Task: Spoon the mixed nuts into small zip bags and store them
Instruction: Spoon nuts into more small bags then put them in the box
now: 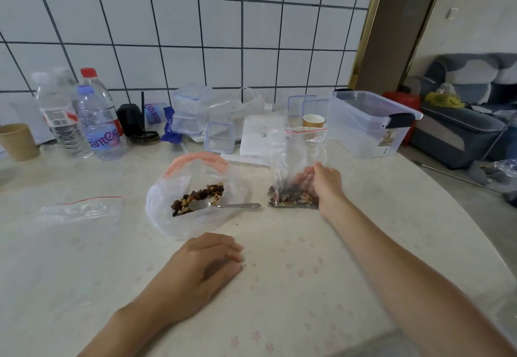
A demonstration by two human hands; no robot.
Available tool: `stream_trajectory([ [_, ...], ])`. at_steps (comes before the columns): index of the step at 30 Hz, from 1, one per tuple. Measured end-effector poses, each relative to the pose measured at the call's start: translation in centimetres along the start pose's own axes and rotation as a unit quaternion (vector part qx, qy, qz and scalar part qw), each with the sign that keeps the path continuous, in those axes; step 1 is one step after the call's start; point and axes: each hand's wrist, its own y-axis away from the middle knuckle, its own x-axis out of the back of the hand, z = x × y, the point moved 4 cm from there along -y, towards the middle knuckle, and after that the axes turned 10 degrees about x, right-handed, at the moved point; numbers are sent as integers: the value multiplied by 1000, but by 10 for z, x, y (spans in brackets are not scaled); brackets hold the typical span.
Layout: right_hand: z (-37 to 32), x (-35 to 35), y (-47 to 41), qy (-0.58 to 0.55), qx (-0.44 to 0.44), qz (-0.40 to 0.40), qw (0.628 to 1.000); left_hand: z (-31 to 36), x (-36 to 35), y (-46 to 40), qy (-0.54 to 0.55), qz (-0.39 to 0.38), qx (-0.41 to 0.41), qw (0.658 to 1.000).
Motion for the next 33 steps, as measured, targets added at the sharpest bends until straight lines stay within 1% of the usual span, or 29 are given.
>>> stream_trajectory([
  [3, -2, -9, -11, 0, 3, -5, 1000, -2, 0, -1, 10, -3, 6, 1000],
  [6, -6, -11, -17, 5, 4, -30, 1000, -4, -2, -1, 19, -5, 7, 1000],
  [8, -13, -7, -16, 47, 19, -55, 997, -5, -1, -2, 20, -4, 8, 1000],
  [10, -27, 1, -14, 122, 71, -60, 988, -5, 0, -1, 25, -4, 9, 1000],
  [12, -45, 12, -6, 184, 122, -28, 975, -4, 1, -1, 38, -8, 13, 999],
  [14, -63, 21, 11, 203, 186, 3, 961, -2, 5, 0, 70, -10, 27, 997],
  [16, -75, 19, 37, 183, 253, -9, 950, 1, 16, 1, 82, 6, 40, 996],
  [19, -79, 3, 84, 158, 328, -88, 927, 7, 39, 3, 80, 32, 46, 995],
  [21, -70, -17, 118, 144, 345, -183, 909, 4, 56, 14, 70, 41, 58, 995],
  [22, -64, -27, 134, 146, 349, -239, 894, -1, 66, 21, 63, 47, 66, 995],
  [23, -55, -38, 150, 165, 353, -295, 873, -7, 78, 29, 53, 59, 75, 994],
  [24, -46, -48, 165, 206, 358, -350, 840, -16, 91, 37, 39, 82, 84, 992],
  [25, -36, -58, 178, 260, 364, -400, 800, -27, 105, 43, 23, 115, 96, 988],
  [27, -16, -76, 198, 346, 379, -467, 720, -55, 133, 54, -9, 200, 136, 970],
  [28, -9, -85, 207, 365, 384, -483, 697, -72, 148, 60, -30, 243, 173, 954],
  [30, 1, -98, 221, 371, 393, -496, 679, -107, 173, 70, -85, 303, 273, 909],
  [31, 4, -103, 227, 371, 403, -497, 673, -126, 183, 75, -117, 306, 334, 884],
  [33, 8, -109, 232, 378, 423, -483, 668, -155, 193, 87, -174, 260, 457, 833],
])
